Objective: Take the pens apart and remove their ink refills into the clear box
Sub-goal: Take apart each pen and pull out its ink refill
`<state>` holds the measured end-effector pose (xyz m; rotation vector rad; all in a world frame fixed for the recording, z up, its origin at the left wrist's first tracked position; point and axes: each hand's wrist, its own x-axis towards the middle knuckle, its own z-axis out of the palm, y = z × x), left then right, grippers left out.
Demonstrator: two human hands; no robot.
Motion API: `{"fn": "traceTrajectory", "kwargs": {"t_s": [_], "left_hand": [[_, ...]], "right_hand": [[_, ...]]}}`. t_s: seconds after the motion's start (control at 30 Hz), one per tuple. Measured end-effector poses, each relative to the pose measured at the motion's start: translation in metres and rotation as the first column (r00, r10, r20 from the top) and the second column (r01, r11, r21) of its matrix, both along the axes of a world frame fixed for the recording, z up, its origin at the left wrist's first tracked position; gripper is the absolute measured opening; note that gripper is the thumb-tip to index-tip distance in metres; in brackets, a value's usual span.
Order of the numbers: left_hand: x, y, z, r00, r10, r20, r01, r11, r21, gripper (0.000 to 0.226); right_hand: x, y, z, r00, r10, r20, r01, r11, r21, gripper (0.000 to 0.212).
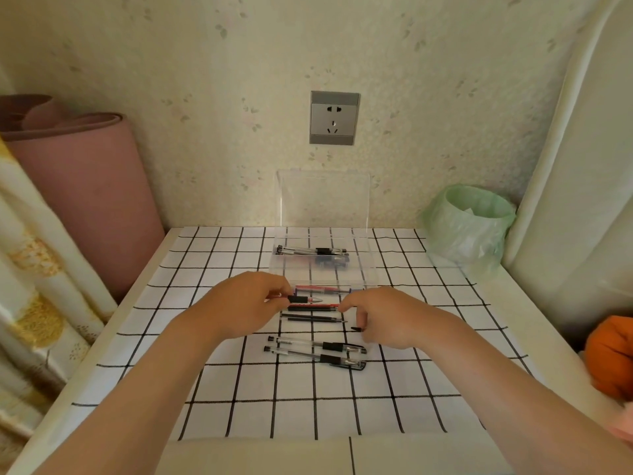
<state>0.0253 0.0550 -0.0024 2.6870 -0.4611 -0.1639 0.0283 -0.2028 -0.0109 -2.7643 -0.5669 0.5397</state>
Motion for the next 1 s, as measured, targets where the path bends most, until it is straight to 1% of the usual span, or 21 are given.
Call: {"fn": "traceTrajectory", "kwargs": {"t_s": [0.1, 0.23, 0.3, 0.43, 0.5, 0.57, 0.7, 0.83, 0.9, 1.0], "left_hand": [[-0.002, -0.006, -0.001, 0.999, -0.009, -0.032, 0.009, 1.0, 0.016, 0.013], [-0.004, -0.018, -0.001, 0.997, -0.052, -0.048, 0.053, 0.999, 0.015, 0.014], [-0.006, -0.023, -0.001, 0.996, -0.076, -0.045, 0.077, 0.997, 0.01, 0.013], [-0.008, -0.028, 0.0, 0.996, -0.078, -0.033, 0.077, 0.996, -0.047, 0.011], [-0.009, -0.029, 0.0, 0.998, -0.058, -0.028, 0.056, 0.996, -0.066, 0.019], [-0.009, -0.028, 0.0, 0.998, -0.063, -0.003, 0.063, 0.996, -0.069, 0.021], [-0.007, -0.028, -0.002, 0.994, -0.088, 0.069, 0.091, 0.995, -0.043, 0.013], [-0.007, -0.03, -0.001, 0.994, -0.083, 0.075, 0.085, 0.996, -0.032, 0.01], [-0.007, -0.03, 0.0, 0.996, -0.066, 0.063, 0.068, 0.997, -0.044, 0.011], [-0.006, -0.03, 0.002, 0.998, -0.046, 0.05, 0.049, 0.998, -0.047, 0.013]], "right_hand": [[0.0, 0.0, 0.004, 0.999, 0.015, 0.044, -0.016, 1.0, 0.011, 0.054], [-0.004, 0.008, 0.008, 0.981, 0.002, 0.192, -0.03, 0.99, 0.14, 0.036], [-0.005, 0.014, 0.008, 0.969, 0.027, 0.244, -0.067, 0.985, 0.157, 0.033], [-0.007, 0.019, 0.01, 0.958, 0.11, 0.264, -0.134, 0.988, 0.074, 0.027], [-0.008, 0.019, 0.011, 0.952, 0.138, 0.273, -0.147, 0.989, 0.015, 0.027], [-0.009, 0.019, 0.011, 0.948, 0.158, 0.276, -0.154, 0.987, -0.035, 0.028], [-0.008, 0.021, 0.012, 0.949, 0.168, 0.265, -0.146, 0.984, -0.101, 0.03], [-0.007, 0.021, 0.014, 0.958, 0.152, 0.245, -0.13, 0.986, -0.104, 0.03], [-0.005, 0.021, 0.014, 0.951, 0.134, 0.28, -0.11, 0.989, -0.102, 0.031], [-0.004, 0.024, 0.014, 0.916, 0.133, 0.379, -0.098, 0.989, -0.111, 0.028]]}}
